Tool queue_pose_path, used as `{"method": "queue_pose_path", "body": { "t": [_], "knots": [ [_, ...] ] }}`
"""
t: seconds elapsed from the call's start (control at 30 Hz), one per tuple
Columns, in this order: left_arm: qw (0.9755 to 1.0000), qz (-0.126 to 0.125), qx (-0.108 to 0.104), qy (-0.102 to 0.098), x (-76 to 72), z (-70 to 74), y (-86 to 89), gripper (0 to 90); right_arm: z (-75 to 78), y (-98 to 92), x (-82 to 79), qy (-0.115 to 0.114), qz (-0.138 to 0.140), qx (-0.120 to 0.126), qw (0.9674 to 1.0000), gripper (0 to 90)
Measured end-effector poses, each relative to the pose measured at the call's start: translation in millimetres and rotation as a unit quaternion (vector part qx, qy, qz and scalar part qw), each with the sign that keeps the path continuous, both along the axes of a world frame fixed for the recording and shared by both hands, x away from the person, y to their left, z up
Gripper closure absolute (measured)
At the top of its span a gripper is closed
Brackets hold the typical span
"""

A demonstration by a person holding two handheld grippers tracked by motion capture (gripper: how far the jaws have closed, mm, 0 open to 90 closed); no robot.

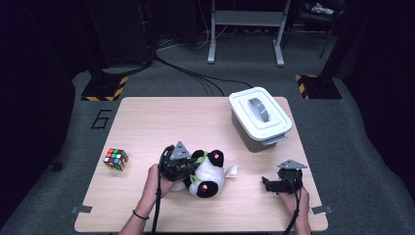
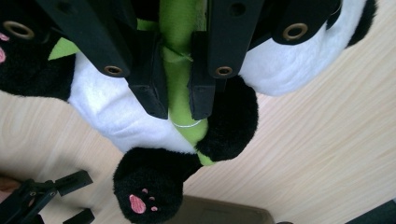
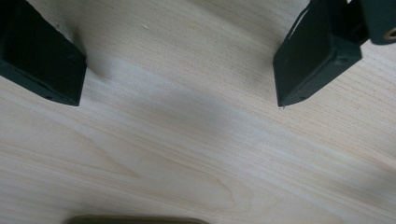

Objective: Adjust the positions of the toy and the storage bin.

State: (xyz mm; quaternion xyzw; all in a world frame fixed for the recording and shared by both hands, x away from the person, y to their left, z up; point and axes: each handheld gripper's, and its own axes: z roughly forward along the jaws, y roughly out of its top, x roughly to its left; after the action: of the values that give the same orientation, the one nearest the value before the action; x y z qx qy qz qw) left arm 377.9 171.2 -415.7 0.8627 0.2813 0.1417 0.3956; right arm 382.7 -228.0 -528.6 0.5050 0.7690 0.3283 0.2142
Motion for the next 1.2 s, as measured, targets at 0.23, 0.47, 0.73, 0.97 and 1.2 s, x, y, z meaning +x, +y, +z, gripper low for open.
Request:
{"method": "queue_pose_path", "body": {
  "t": [0.23, 0.47, 0.73, 0.97, 1.2],
  "knots": [
    [0.9987, 0.027, -0.026, 0.034, -5.8, -17.5, 8.7, 64.6, -0.1, 0.1, -0.1, 0.000, 0.000, 0.000, 1.0000, 1.9],
    [0.9956, 0.081, -0.035, 0.032, -7.7, -22.8, 5.6, 51.7, -0.1, 0.1, -0.1, 0.000, 0.000, 0.000, 1.0000, 1.9],
    [0.9961, 0.073, -0.028, 0.042, -7.6, -32.8, 0.7, 67.7, -0.1, 0.1, -0.2, 0.000, -0.001, 0.000, 1.0000, 1.9],
    [0.9984, 0.037, -0.036, 0.022, -10.2, -26.0, 7.9, 75.0, -0.1, 0.1, -0.1, 0.000, 0.000, 0.000, 1.0000, 1.9],
    [0.9994, 0.016, -0.029, 0.013, -4.6, -15.3, 22.9, 75.6, 0.0, 0.1, -0.1, -0.001, 0.000, 0.000, 1.0000, 1.9]
  ]
}}
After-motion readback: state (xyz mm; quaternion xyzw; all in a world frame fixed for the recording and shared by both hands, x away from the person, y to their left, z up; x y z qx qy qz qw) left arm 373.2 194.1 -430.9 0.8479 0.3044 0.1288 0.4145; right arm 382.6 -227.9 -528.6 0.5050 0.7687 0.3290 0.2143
